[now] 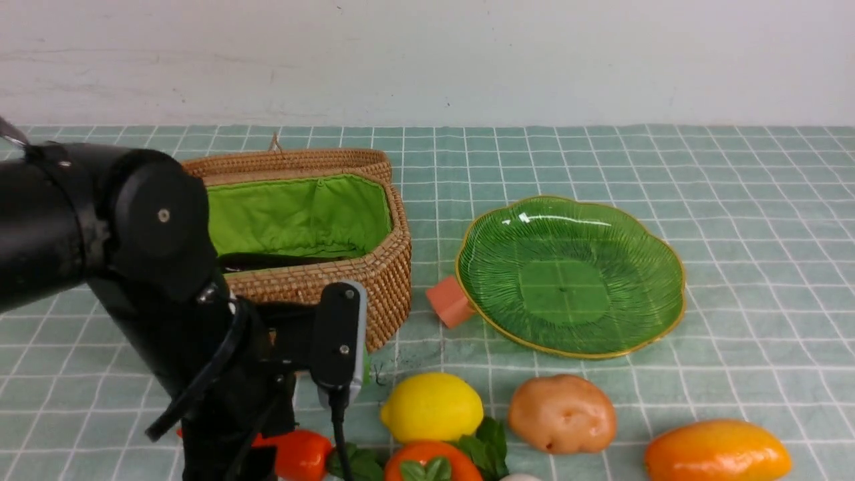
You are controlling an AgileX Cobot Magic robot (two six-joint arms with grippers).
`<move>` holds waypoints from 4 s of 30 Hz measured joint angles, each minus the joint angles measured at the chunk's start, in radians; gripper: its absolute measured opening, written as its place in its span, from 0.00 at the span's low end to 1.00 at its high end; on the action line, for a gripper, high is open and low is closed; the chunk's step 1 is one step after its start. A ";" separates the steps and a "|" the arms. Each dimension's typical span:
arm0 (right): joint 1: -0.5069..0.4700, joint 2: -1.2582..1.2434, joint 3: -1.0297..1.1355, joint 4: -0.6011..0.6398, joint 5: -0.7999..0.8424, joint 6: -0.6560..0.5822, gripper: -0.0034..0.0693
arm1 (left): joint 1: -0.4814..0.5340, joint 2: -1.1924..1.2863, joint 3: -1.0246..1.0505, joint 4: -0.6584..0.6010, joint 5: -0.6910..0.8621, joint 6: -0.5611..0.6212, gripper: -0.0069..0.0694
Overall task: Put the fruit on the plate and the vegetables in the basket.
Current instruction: Use the left arm to grab a carrot and put it into the left basket, then grab a tomato with your left arm and place it on the plate on the right.
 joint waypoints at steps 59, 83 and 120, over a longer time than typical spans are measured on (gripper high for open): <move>0.000 0.000 0.000 -0.001 0.000 0.000 0.38 | 0.134 0.277 -0.435 0.255 -0.218 -0.395 0.58; 0.000 0.000 0.000 -0.001 0.000 0.000 0.38 | 0.134 0.277 -0.435 0.203 -0.259 -0.450 0.63; 0.000 0.000 0.000 -0.001 0.000 0.001 0.38 | 0.138 -0.021 0.184 -0.550 -0.230 -0.874 0.82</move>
